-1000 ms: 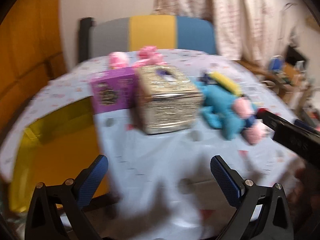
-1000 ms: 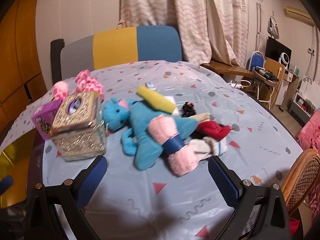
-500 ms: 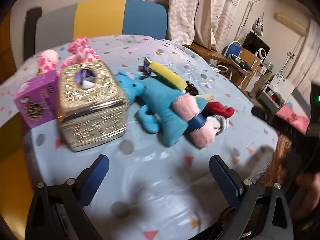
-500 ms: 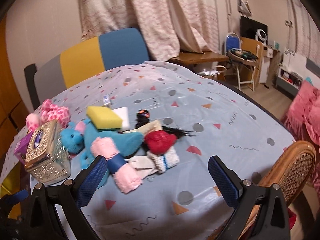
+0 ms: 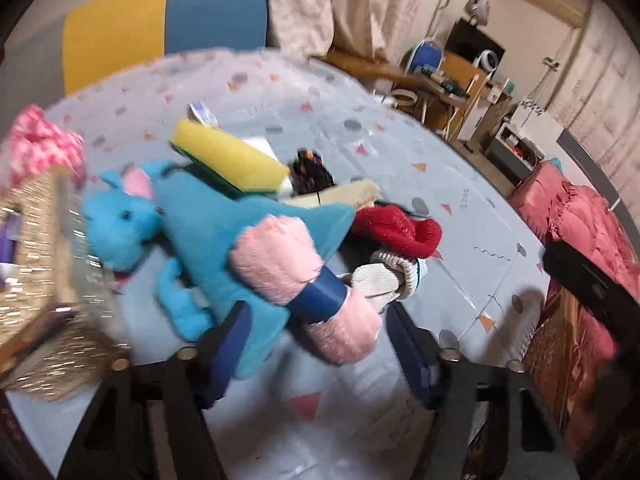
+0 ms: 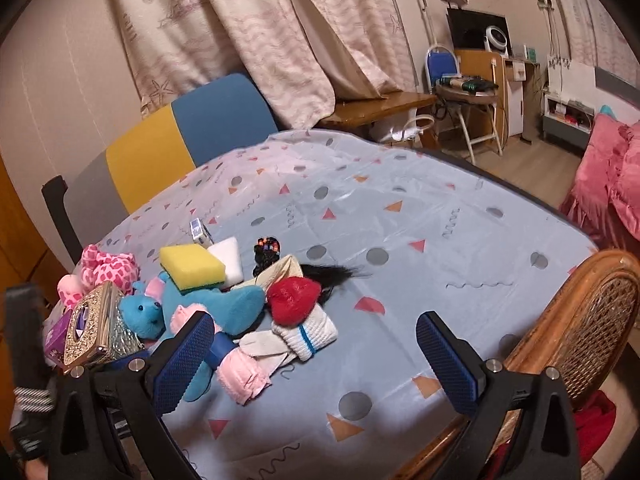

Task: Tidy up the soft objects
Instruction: 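Reach the left tool to the pink rolled towel and grasp it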

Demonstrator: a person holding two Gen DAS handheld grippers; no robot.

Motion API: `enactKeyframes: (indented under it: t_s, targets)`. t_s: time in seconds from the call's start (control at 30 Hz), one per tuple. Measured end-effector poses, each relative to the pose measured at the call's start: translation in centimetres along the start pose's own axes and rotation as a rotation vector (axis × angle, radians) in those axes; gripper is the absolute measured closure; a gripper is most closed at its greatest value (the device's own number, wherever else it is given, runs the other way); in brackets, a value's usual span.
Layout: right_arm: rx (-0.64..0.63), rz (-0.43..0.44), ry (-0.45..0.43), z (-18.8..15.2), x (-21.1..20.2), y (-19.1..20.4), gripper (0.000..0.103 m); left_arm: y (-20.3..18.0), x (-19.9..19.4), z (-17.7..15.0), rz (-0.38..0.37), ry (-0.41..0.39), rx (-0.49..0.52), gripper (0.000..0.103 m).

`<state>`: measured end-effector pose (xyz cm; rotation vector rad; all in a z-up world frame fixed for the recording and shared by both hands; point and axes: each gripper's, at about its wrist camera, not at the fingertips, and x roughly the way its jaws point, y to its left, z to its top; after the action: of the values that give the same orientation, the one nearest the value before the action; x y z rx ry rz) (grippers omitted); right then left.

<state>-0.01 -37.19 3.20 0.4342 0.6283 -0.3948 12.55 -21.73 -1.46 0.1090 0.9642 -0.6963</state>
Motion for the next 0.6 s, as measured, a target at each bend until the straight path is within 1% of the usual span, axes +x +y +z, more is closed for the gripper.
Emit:
enactKeyframes:
  t_s: [0.03,0.07,0.13,0.2,0.23,0.27,0.3,0.33,0.37,0.43,0.5,0.6]
  targets:
    - [0.008,0.010,0.005,0.0,0.2,-0.1,0.000,-0.2,1.2,0.4,0.001,0.029,-0.018,0.040]
    - [0.012,0.020,0.018,0.0,0.4,-0.1,0.000,-0.3,2.0,0.7,0.011,0.043,-0.030,0.041]
    - [0.029,0.051,0.029,0.0,0.7,-0.2,0.000,0.0,3.8,1.3,0.053,0.066,-0.085,0.039]
    - [0.046,0.067,0.038,0.0,0.9,-0.5,0.000,0.3,5.0,1.7,0.090,0.065,-0.126,0.037]
    - [0.053,0.073,0.046,0.0,1.1,-0.6,0.000,0.2,5.5,2.0,0.108,0.058,-0.130,0.037]
    - [0.061,0.079,0.053,-0.1,1.2,-0.7,0.000,0.0,5.8,2.1,0.119,0.053,-0.127,0.040]
    - [0.071,0.084,0.063,-0.1,1.4,-0.9,0.000,-0.1,6.2,2.2,0.131,0.051,-0.121,0.047]
    - [0.082,0.089,0.072,-0.1,1.6,-1.1,0.000,-0.3,6.5,2.3,0.142,0.051,-0.108,0.061]
    - [0.092,0.092,0.077,-0.1,1.7,-1.3,0.000,-0.7,6.8,2.1,0.160,0.047,-0.074,0.063]
    - [0.108,0.101,0.084,-0.2,1.9,-1.5,0.000,-0.5,6.6,1.7,0.137,0.028,-0.055,0.066]
    - [0.111,0.111,0.097,-0.2,2.1,-1.6,0.000,0.0,5.7,0.9,0.106,0.009,-0.043,0.070]
    - [0.108,0.110,0.105,-0.2,2.4,-1.5,0.000,0.7,3.3,-0.2,0.058,-0.003,-0.035,0.072]
